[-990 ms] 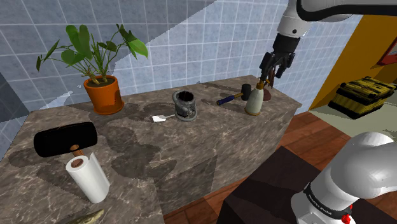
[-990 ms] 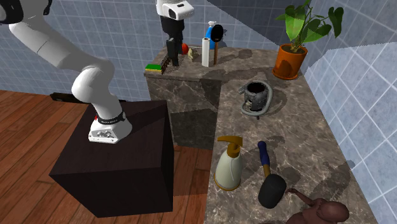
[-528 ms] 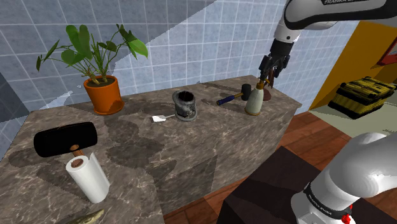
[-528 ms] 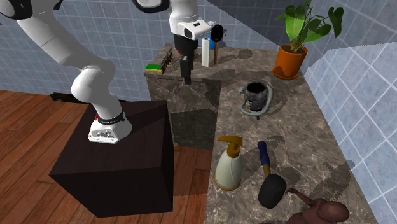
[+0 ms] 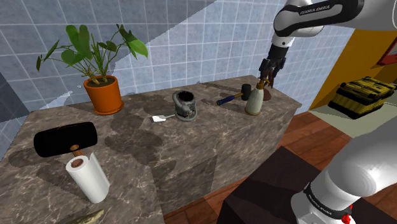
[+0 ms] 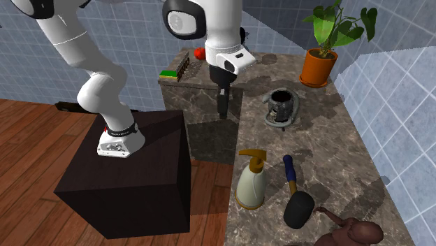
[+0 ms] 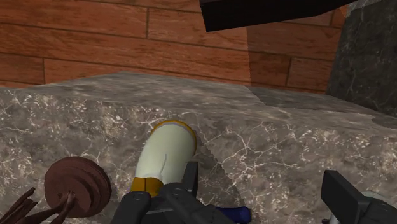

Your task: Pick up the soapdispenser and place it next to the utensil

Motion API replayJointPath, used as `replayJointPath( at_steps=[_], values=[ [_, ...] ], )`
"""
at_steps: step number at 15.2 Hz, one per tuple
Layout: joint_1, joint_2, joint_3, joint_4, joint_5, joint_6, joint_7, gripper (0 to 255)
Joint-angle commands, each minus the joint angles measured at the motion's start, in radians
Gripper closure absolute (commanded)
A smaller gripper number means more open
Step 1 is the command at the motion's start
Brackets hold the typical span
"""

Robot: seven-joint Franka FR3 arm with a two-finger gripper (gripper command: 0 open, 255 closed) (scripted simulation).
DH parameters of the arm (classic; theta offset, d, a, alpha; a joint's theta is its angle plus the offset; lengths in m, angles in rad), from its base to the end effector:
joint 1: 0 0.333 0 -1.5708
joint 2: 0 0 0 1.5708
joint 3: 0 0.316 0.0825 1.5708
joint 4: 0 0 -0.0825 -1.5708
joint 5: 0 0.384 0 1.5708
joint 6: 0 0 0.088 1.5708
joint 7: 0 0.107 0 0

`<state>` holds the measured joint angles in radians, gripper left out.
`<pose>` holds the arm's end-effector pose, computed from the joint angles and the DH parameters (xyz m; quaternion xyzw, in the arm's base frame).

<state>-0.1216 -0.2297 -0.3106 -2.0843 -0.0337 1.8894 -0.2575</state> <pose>0.4436 -0.2177 0.5215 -0.9966 0.0788 -0.0178 0.0136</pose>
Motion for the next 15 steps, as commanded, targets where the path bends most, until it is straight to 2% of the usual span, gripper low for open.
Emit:
replayJointPath(
  at_steps=[1, 6, 11, 15],
  values=[
    [-0.007, 0.068, -0.025, 0.046, 0.013, 0.020, -0.042, 0],
    [-0.037, 0.247, -0.077, 0.182, 0.067, 0.049, -0.152, 0],
    [-0.090, 0.436, -0.105, 0.353, 0.139, 0.049, -0.255, 0],
    [-0.091, 0.449, -0.101, 0.316, 0.146, 0.099, -0.260, 0]
  ],
)
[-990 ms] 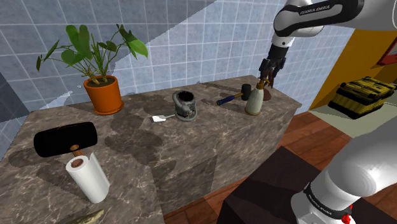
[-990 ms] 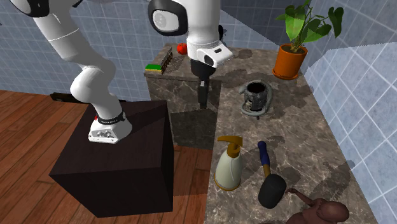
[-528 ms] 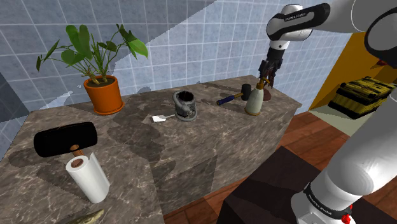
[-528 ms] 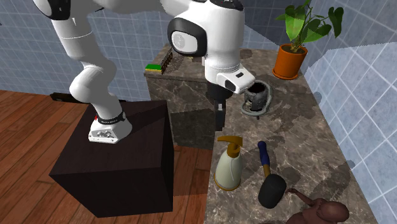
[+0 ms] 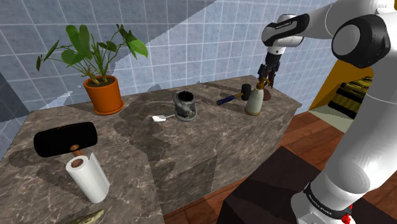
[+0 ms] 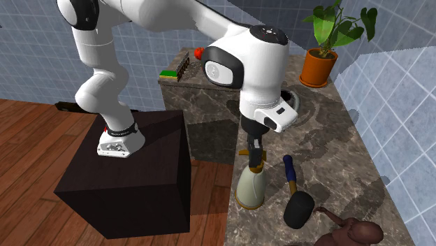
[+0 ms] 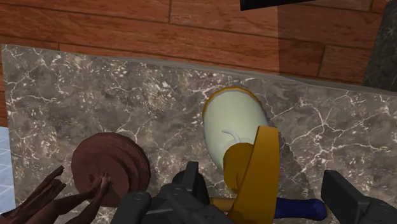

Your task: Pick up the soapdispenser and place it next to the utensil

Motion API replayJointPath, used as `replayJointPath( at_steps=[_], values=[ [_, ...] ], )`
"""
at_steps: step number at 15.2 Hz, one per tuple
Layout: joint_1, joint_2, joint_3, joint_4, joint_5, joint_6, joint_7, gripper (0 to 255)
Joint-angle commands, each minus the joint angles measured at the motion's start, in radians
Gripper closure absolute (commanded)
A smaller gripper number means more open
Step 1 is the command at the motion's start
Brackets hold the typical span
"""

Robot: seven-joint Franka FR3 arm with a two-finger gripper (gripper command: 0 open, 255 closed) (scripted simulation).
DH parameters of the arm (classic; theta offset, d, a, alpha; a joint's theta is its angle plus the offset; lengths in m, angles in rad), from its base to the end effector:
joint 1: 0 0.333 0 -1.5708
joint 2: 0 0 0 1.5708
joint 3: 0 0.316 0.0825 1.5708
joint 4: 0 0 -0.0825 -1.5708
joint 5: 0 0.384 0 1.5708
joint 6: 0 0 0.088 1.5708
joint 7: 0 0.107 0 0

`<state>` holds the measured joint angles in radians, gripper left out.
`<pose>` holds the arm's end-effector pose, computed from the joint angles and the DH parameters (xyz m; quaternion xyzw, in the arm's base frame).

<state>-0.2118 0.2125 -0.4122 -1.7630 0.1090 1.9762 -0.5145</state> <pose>0.5152 -0.3436 0.4523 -0.9974 0.0712 -0.0126 0.0015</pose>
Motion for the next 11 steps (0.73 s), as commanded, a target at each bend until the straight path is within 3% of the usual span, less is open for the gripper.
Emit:
replayJointPath(
  at_steps=[1, 11],
  values=[
    [-0.001, 0.010, 0.001, -0.014, 0.005, 0.024, -0.004, 0],
    [-0.002, 0.021, 0.003, -0.035, 0.011, 0.055, -0.008, 0]
  ],
)
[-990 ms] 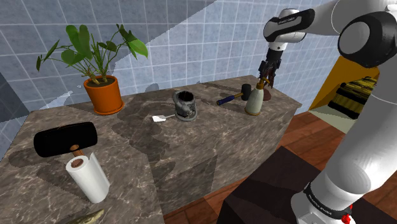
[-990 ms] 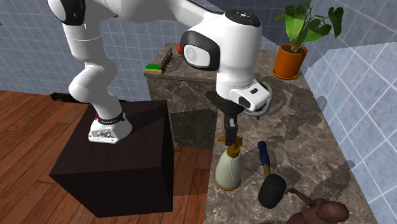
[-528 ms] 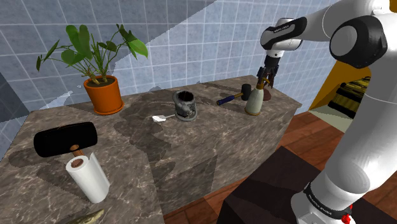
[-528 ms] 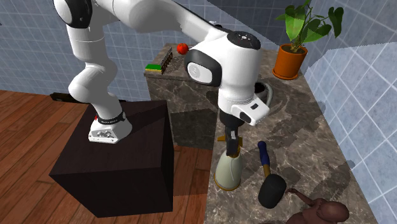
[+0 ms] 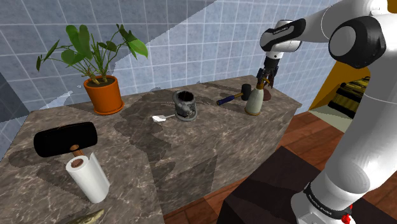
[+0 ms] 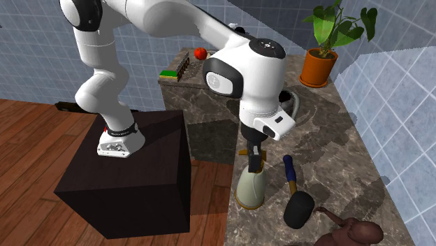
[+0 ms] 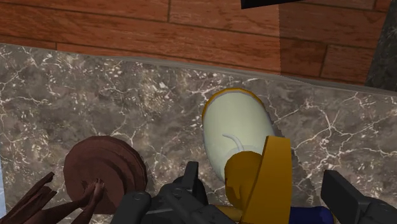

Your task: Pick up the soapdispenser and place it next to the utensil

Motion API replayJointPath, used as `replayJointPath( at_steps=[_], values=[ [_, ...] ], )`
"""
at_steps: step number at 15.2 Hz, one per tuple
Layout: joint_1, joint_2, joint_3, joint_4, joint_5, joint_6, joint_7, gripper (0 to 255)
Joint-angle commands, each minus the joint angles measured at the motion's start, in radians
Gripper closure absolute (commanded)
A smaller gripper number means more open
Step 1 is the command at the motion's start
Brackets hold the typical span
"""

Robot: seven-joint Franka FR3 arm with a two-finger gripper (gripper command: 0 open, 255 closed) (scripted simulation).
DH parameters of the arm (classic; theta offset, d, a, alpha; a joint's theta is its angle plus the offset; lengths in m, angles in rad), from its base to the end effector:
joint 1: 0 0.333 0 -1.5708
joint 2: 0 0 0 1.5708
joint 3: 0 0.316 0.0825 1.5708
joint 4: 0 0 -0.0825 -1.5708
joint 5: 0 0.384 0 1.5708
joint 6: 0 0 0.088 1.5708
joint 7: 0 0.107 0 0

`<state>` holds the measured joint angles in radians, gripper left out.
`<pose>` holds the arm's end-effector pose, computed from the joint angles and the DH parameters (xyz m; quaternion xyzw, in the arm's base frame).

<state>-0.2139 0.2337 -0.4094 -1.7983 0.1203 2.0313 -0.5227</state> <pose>0.5164 -0.3443 0.4282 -0.9974 0.0710 -0.0129 0.0012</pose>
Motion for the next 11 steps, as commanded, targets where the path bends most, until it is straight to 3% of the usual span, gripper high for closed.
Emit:
replayJointPath(
  at_steps=[1, 2, 11],
  values=[
    [0.000, 0.000, 0.000, 0.000, 0.000, 0.000, 0.000, 0],
    [0.000, 0.000, 0.000, 0.000, 0.000, 0.000, 0.000, 255],
    [0.000, 0.000, 0.000, 0.000, 0.000, 0.000, 0.000, 255]
  ],
)
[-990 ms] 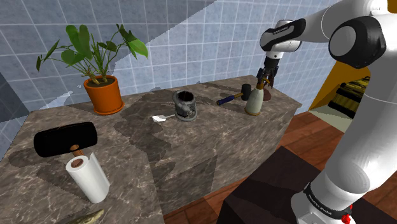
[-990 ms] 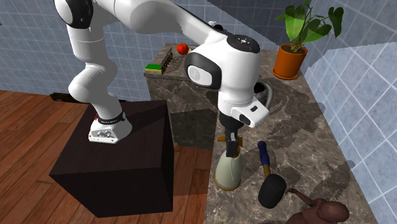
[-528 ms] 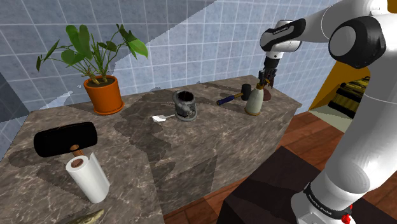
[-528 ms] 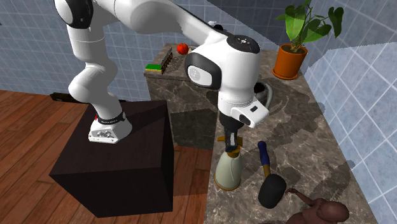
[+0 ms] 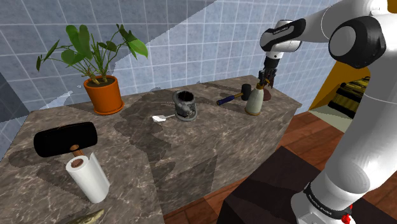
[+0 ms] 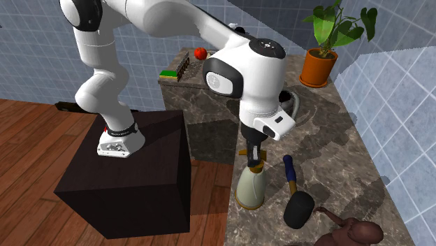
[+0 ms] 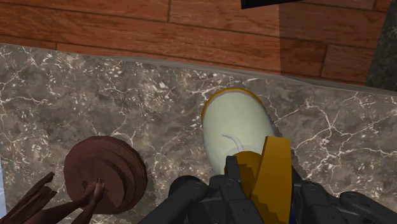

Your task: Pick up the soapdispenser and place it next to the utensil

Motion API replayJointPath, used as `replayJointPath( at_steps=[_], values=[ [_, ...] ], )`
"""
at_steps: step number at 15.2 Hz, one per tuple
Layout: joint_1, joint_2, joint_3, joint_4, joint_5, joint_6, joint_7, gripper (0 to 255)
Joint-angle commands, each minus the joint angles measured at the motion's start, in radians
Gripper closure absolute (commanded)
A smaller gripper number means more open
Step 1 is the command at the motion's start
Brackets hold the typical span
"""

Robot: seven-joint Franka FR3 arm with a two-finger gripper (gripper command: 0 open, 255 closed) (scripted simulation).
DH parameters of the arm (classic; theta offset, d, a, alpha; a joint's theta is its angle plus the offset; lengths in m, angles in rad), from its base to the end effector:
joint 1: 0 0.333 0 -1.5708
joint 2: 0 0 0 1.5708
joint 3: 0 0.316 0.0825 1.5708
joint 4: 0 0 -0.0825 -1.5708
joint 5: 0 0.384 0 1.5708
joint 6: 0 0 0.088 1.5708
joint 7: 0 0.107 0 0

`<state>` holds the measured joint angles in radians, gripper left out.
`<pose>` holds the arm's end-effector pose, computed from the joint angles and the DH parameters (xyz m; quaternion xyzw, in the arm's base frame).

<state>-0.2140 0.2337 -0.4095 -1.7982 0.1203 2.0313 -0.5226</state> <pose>0.5163 -0.3444 0.4282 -0.9974 0.0712 -0.0129 0.0012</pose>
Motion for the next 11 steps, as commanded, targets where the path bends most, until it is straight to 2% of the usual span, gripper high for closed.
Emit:
replayJointPath(
  at_steps=[1, 11],
  values=[
    [0.000, -0.004, -0.001, 0.008, -0.002, -0.012, 0.002, 255],
    [0.001, -0.033, -0.005, 0.108, -0.019, -0.137, 0.014, 255]
  ],
)
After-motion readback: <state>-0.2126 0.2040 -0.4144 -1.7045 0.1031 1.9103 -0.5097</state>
